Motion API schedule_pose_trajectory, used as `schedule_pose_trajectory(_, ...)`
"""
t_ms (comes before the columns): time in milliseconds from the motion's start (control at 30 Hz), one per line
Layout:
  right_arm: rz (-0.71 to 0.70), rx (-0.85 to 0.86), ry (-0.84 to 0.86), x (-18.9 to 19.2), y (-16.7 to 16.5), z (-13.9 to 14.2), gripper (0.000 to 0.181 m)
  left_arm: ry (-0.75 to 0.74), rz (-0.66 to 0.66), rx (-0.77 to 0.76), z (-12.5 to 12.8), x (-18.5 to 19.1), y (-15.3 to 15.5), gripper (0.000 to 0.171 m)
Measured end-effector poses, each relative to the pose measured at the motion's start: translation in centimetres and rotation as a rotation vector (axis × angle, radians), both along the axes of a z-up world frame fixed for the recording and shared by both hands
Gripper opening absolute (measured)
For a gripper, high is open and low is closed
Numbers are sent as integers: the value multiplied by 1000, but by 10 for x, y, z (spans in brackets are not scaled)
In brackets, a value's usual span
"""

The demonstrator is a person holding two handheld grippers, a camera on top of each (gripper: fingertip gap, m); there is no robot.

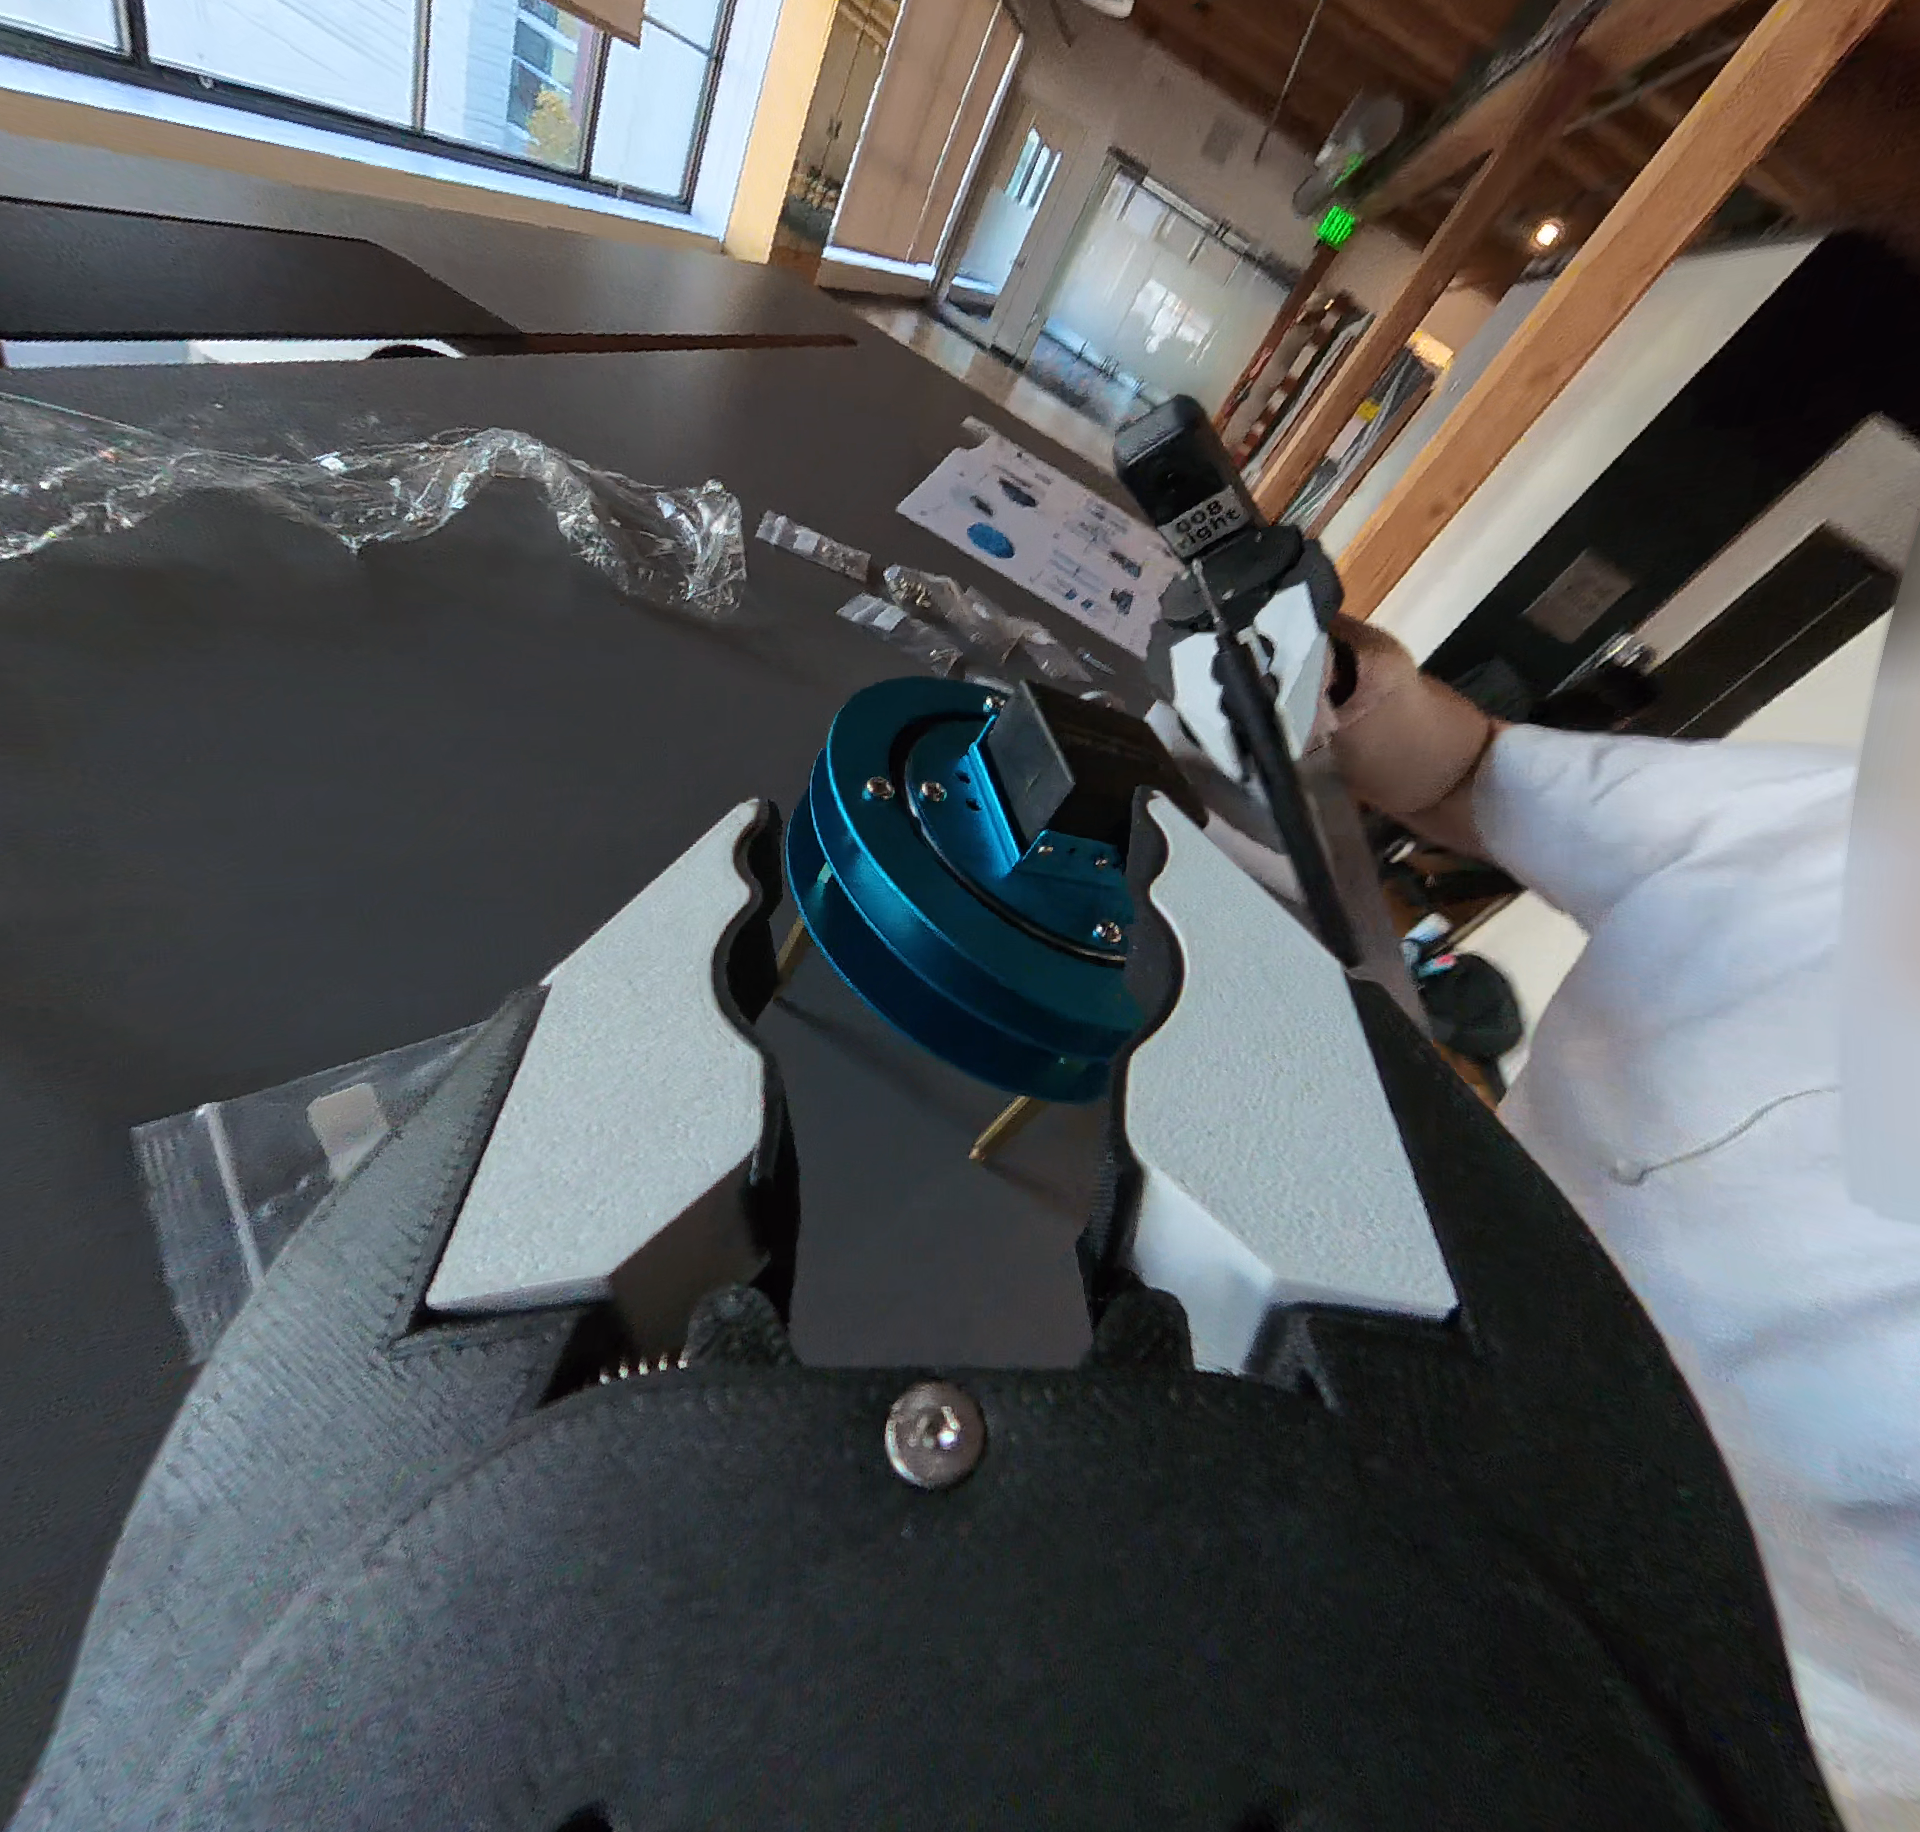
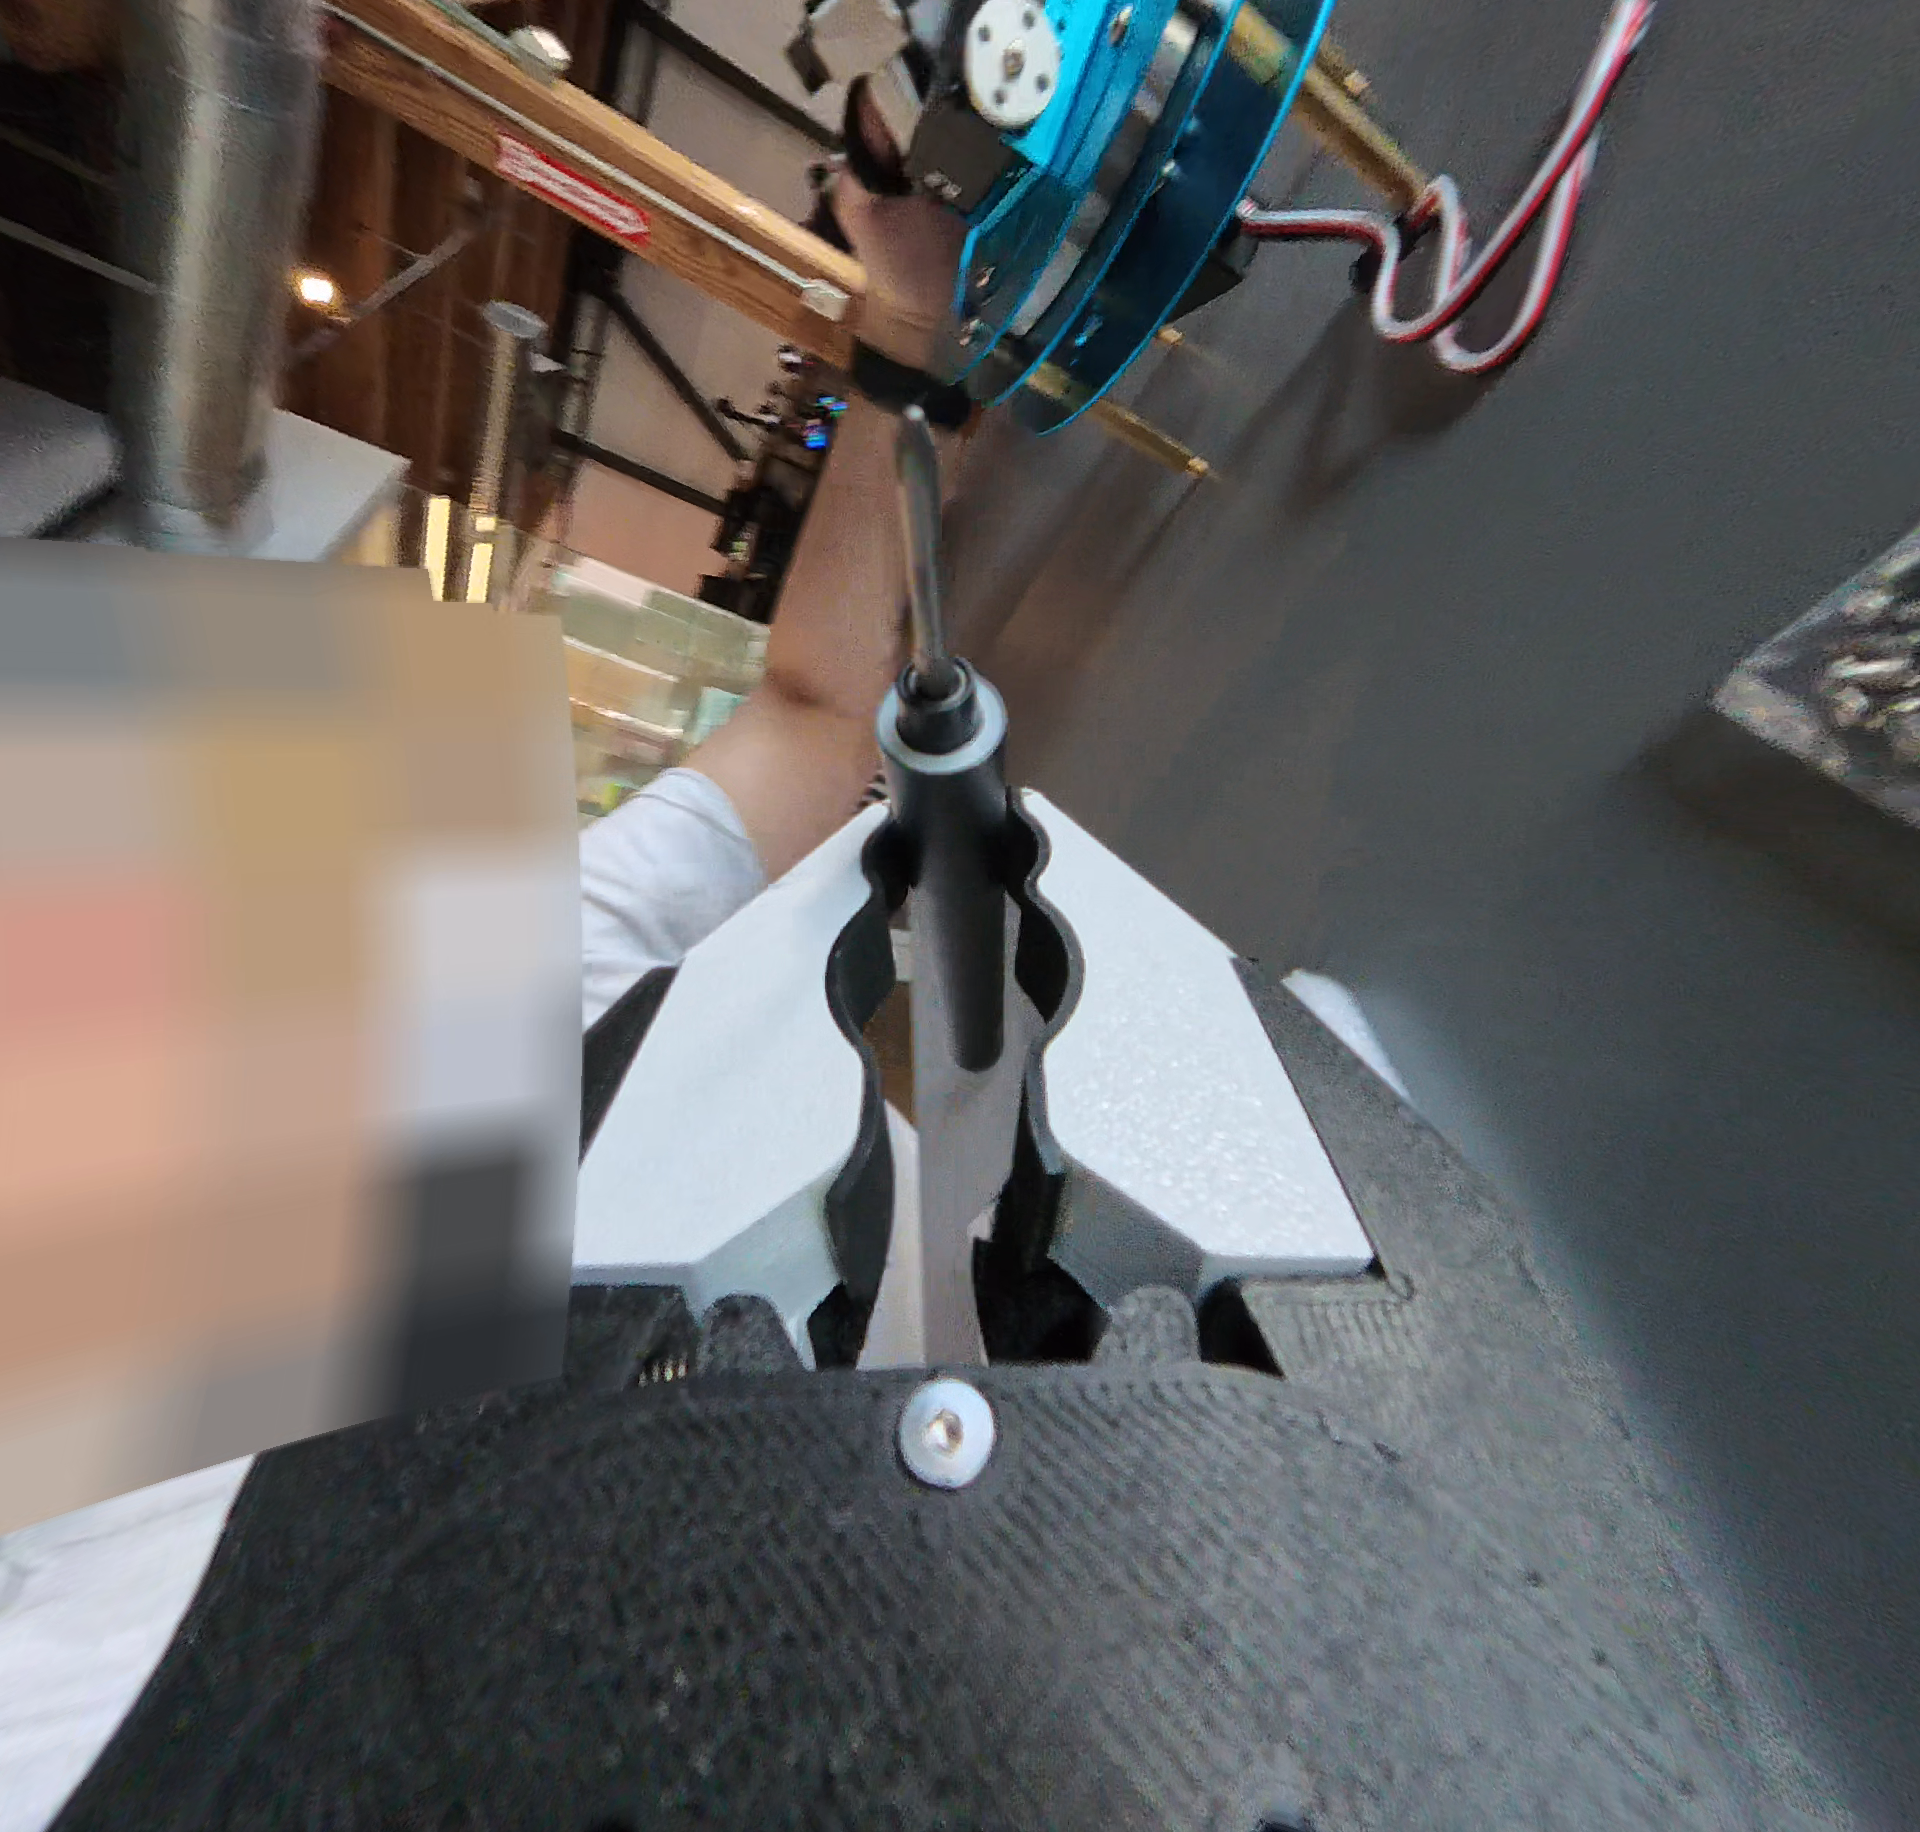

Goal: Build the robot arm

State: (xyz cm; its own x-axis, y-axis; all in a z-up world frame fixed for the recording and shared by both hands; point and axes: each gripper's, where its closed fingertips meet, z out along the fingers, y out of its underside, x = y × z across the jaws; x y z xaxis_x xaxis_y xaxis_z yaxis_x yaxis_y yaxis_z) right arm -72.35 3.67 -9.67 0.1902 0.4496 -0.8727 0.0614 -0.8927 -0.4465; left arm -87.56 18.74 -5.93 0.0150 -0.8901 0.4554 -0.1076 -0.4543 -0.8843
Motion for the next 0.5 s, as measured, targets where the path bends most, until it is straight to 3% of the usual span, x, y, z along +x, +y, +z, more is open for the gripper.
schedule_pose_trajectory(67,-37,26,-45,-7,7,1,16,-10,9,-15,2,-1,4,65)
schedule_pose_trajectory(200,-107,12,-11,-37,10,16,16,129,30,40,-17,-6,8,64)
schedule_pose_trajectory(267,-140,3,2,-59,6,17,16,88,24,-39,-13,-4,5,61)
schedule_pose_trajectory(333,-152,-9,18,-83,-1,13,15,72,-15,-164,-14,-6,-2,47)
schedule_pose_trajectory(467,-184,-28,133,-122,-14,12,16,88,-80,-277,-23,-11,-11,24)
schedule_pose_trajectory(500,-194,-25,162,-127,-16,12,16,81,-75,-303,-21,-10,-10,27)
